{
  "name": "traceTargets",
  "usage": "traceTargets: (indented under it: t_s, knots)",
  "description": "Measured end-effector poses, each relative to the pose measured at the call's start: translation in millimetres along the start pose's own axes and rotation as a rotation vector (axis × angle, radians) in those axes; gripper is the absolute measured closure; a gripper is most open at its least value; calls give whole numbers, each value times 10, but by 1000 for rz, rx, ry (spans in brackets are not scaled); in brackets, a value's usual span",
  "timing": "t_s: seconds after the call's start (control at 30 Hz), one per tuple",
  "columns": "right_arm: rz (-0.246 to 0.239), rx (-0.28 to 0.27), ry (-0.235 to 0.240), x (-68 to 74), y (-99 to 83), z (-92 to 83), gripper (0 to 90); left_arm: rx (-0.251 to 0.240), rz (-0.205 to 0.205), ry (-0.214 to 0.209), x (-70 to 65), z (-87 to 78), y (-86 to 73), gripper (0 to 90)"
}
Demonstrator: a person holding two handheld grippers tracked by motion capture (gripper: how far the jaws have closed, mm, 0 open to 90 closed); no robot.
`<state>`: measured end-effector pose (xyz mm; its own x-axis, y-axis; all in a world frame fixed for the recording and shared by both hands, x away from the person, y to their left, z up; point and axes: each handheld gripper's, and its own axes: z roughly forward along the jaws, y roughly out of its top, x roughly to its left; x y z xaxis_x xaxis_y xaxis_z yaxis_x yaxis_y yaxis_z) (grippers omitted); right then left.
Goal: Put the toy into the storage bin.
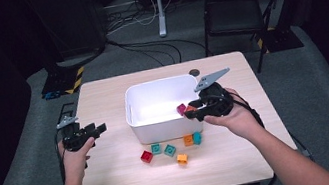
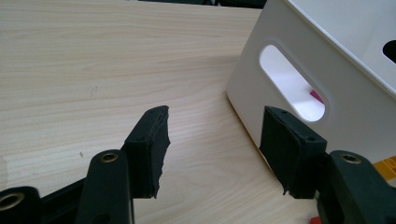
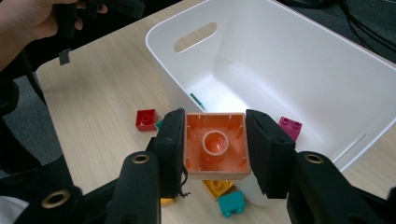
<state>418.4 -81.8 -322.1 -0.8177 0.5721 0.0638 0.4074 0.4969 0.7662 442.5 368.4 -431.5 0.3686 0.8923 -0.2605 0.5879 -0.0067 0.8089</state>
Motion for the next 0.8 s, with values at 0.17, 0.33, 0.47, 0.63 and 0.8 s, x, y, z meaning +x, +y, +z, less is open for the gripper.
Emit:
traceTargets:
  t_s: [0.17,0.33,0.47,0.63,0.8]
  knots:
    - [2,-8,-33,-73,97,127,586,1,-3,-1,0,-11,2,415]
    - [26,-20,-51,-170,182,257,586,-4,-1,-1,6,-15,5,415]
    - [41,-14,-57,-243,232,362,586,-3,-7,0,18,-17,4,415]
    - [42,-12,-73,-313,293,483,586,-3,-11,-1,30,-20,2,415]
    - [31,-5,-95,-356,378,603,586,-6,-9,-2,26,-20,2,415]
